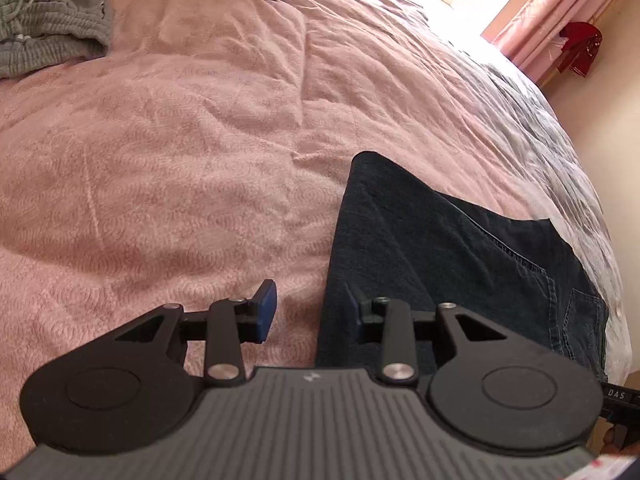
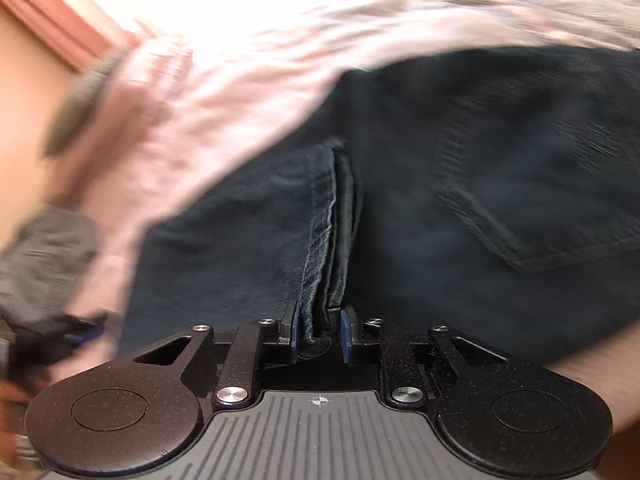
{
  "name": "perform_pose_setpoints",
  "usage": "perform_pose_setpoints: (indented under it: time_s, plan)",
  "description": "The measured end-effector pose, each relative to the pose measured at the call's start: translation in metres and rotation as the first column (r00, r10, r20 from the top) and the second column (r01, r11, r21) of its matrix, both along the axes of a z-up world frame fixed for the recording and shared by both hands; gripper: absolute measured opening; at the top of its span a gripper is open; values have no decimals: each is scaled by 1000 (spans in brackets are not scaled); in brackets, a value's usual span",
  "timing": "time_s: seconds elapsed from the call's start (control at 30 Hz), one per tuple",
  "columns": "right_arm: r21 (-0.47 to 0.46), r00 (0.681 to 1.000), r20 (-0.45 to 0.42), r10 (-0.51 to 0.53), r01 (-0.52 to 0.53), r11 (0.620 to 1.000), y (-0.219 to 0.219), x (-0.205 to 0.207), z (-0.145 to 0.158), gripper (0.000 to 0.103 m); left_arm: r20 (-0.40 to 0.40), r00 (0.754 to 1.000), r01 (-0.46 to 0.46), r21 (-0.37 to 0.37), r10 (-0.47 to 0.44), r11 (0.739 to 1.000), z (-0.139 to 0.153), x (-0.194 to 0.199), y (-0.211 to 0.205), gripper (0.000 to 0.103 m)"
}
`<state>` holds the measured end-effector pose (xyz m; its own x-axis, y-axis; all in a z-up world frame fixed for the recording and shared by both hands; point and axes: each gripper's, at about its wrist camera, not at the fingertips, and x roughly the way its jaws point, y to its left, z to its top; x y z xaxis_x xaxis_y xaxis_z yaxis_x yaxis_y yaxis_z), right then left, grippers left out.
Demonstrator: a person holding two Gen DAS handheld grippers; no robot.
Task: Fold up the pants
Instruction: 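Release the hem with the left gripper while the right gripper grasps the waistband edge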
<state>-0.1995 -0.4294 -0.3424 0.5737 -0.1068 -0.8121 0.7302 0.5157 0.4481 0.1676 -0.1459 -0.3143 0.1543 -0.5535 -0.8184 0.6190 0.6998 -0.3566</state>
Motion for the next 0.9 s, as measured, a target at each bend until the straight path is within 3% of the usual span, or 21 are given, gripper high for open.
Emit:
perform_pose_setpoints:
  time_s: [0.1, 0.2, 0.3, 0.4, 0.47, 0.53, 0.6, 0.67, 0.77, 0.9]
  plan:
    - [-82, 999, 1, 41, -41, 996, 8, 3, 8, 15, 14, 999, 34, 6, -34, 999, -1, -2, -2, 31]
    - [-143, 993, -103, 52, -66, 988, 15, 5, 0, 11, 6, 999, 47, 25, -47, 999, -6, -2, -4, 31]
    - [-209, 998, -64, 12, -25, 978, 20, -1, 15, 10, 14, 998, 61, 17, -61, 998, -6, -2, -3, 31]
    - [-178, 989, -146, 26, -52, 983, 18, 7, -5, 10, 6, 996, 91, 36, -91, 995, -8, -2, -7, 31]
    - [-171, 986, -165, 23, -51, 984, 18, 18, -4, 11, 43, 993, 110, 54, -113, 992, -2, -4, -11, 30]
    - [-190, 969, -239, 63, -110, 975, 18, 29, 5, 12, 85, 987, 131, 62, -136, 989, 6, -5, -16, 29]
    - [-289, 955, -296, 14, -103, 952, 20, 35, 20, 13, 129, 976, 171, 63, -178, 983, 15, -5, -24, 29]
    - [-384, 970, -237, -47, -49, 922, 18, 36, 36, 14, 161, 963, 215, 37, -218, 976, 21, -5, -37, 29]
    - [-395, 991, -131, -21, -33, 918, -1, 47, 39, 14, 184, 946, 273, -1, -269, 962, 22, -5, -69, 27]
    - [-403, 987, -152, 49, -107, 909, -22, 85, 10, 14, 201, 925, 327, 12, -322, 945, -4, -1, -121, 26]
